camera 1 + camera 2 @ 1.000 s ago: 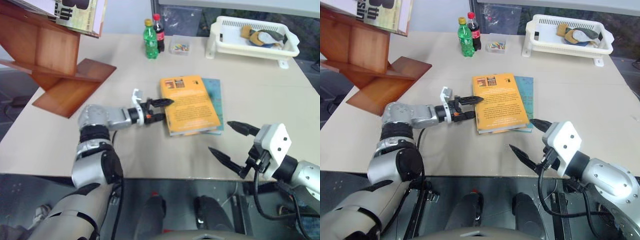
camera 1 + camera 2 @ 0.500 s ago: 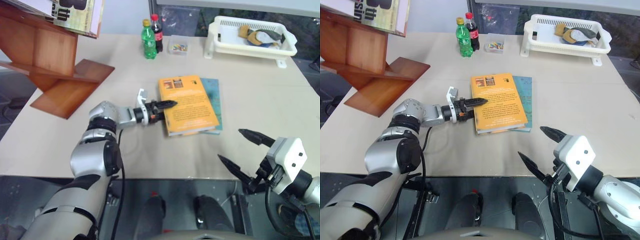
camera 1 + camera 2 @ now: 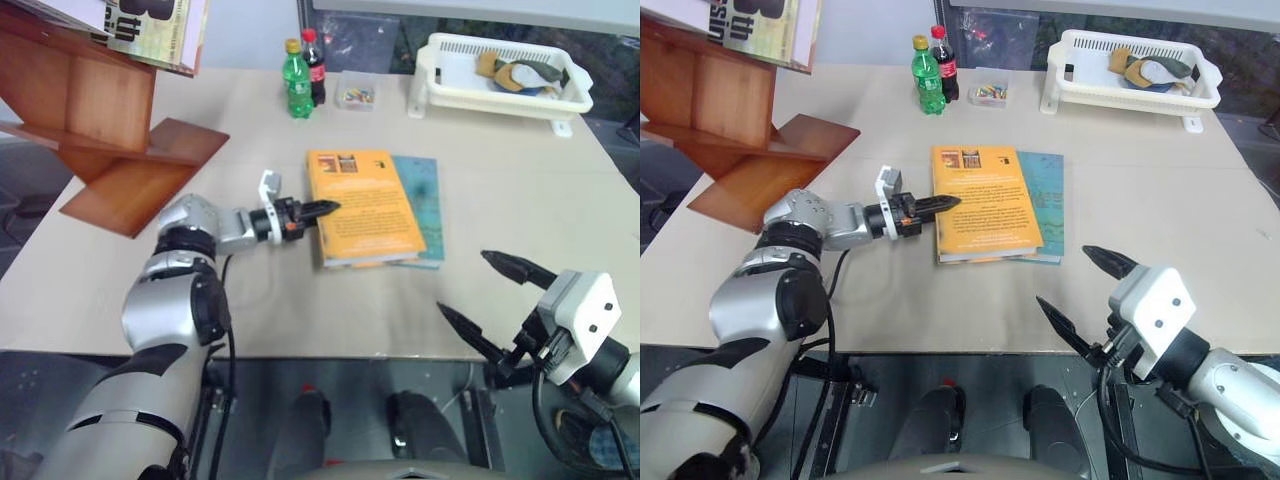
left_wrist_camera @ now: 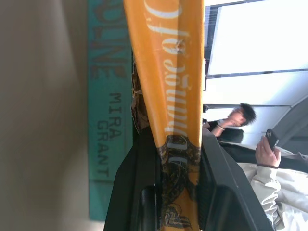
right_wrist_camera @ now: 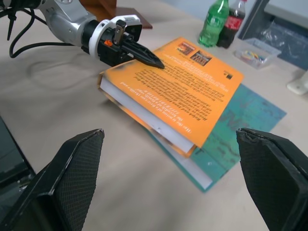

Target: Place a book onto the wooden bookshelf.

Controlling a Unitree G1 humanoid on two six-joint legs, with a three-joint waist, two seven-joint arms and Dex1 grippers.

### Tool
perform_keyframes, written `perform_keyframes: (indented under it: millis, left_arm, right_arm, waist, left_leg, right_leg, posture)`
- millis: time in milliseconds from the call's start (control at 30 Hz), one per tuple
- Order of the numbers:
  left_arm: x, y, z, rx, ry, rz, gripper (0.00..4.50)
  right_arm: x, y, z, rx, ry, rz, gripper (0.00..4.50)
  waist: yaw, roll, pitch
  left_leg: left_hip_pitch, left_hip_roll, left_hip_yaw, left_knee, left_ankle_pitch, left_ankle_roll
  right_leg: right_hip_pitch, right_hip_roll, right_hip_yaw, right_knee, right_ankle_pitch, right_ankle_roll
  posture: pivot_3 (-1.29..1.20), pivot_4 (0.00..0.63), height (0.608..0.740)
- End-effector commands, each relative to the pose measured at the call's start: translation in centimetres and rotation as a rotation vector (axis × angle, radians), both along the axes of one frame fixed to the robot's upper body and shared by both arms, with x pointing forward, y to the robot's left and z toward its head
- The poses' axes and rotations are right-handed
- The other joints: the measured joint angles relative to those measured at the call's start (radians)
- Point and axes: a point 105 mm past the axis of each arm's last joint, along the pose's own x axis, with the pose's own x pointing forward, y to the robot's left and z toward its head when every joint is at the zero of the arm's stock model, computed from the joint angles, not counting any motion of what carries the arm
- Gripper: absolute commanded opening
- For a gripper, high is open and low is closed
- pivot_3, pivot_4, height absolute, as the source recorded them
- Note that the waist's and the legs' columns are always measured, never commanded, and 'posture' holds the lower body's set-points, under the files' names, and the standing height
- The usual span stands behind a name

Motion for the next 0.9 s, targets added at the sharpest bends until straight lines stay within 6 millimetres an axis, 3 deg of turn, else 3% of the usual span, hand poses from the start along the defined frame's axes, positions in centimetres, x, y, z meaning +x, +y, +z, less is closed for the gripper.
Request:
perform_keyframes:
  millis: [33,100,200,367,467,700,900]
  left_arm:
    - [0.1,0.8,2.6,0.004,-0.126,-0.002,0.79]
    - [-0.1,1.1,3.8,0.016,-0.212,-0.011,0.79]
    - [-0.8,1.1,6.2,0.168,-0.513,-0.017,0.79]
    - [-3.6,1.6,11.2,0.431,-1.201,0.044,0.79]
    - [-4.8,2.8,12.7,0.586,-1.487,0.031,0.79]
    - [-5.9,7.0,15.9,0.951,-1.969,-0.067,0.79]
    - [-6.6,11.0,17.6,1.337,-2.153,-0.265,0.79]
  right_arm:
    - [-0.3,0.9,0.7,0.016,-0.018,0.042,4.50]
    - [-0.2,1.1,0.7,0.013,-0.020,0.051,4.50]
    - [0.1,1.3,0.9,0.009,-0.022,0.065,4.50]
    - [1.1,1.7,1.1,0.011,-0.033,0.120,4.50]
    - [1.8,2.1,1.1,0.015,-0.039,0.167,4.50]
    - [3.4,3.0,1.2,0.028,-0.052,0.263,4.50]
    - [4.1,3.4,1.2,0.031,-0.060,0.312,4.50]
  waist:
    - [0.000,0.000,0.000]
    - [0.001,0.000,0.000]
    - [0.001,0.000,0.000]
    - [0.001,0.000,0.000]
    - [0.002,0.000,0.000]
    - [0.005,0.000,0.000]
    - [0.003,-0.001,0.001]
  left_leg:
    - [0.000,0.000,0.000,0.000,0.000,0.000]
    - [0.000,0.000,0.000,0.000,0.000,0.000]
    - [-0.001,0.001,0.000,0.000,0.000,0.000]
    - [0.000,0.002,0.001,0.000,0.000,0.000]
    - [0.001,0.002,0.003,0.000,0.000,0.000]
    - [0.000,0.002,0.003,0.001,0.000,0.000]
    - [-0.001,0.002,0.003,0.000,0.000,0.000]
  right_leg:
    - [0.000,0.000,0.000,0.000,0.000,0.000]
    - [0.000,0.000,0.000,0.000,0.001,-0.001]
    - [0.000,0.000,0.000,0.000,0.002,-0.004]
    - [0.000,-0.001,0.001,0.000,0.002,-0.004]
    - [0.000,0.000,0.003,0.000,0.000,-0.008]
    - [0.000,0.001,0.002,-0.002,0.000,-0.008]
    - [-0.001,0.001,0.002,-0.004,0.001,-0.007]
  posture:
    - [0.00,0.150,0.740]
    - [0.00,0.150,0.740]
    - [0.00,0.150,0.740]
    - [0.00,0.150,0.740]
    - [0.00,0.150,0.740]
    - [0.00,0.150,0.740]
    - [0.00,0.150,0.740]
